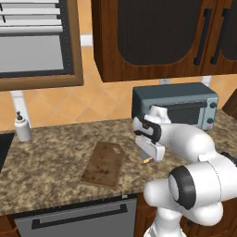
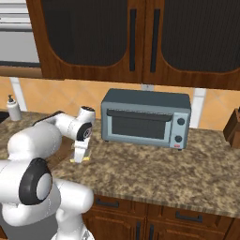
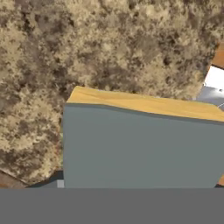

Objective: Pick up the sponge from the counter and clean the cutting board by briefly scrubbing or pressing down on the cutting board. Once finished, release the sponge.

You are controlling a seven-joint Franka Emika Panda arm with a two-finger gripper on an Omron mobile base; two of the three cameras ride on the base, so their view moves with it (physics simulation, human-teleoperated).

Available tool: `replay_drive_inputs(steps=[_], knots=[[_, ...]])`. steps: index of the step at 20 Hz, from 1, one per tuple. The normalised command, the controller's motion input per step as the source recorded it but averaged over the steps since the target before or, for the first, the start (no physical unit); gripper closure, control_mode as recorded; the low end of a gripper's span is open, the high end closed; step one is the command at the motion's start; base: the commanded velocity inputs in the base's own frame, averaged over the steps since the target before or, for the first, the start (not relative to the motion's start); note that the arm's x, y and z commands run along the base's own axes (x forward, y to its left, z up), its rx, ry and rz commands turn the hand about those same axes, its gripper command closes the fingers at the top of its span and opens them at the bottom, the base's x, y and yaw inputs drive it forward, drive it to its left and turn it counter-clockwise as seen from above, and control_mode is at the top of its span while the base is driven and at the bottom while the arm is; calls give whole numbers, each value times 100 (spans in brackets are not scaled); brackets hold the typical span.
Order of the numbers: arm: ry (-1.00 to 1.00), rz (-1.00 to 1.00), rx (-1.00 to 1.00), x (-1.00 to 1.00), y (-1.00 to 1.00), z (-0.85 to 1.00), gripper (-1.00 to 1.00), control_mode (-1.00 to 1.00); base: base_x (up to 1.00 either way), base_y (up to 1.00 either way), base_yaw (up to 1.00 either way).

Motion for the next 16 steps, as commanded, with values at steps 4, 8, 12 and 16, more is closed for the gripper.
replay_drive_inputs(steps=[4,8,12,16], knots=[[-2,0,-1,21,-62,-35,100,-100,0,0,0],[-6,-1,-5,20,-23,-58,100,-100,0,0,0],[-5,-1,-6,25,-8,-57,100,-100,0,0,0],[0,0,-4,25,-4,-55,-100,-100,0,0,0]])
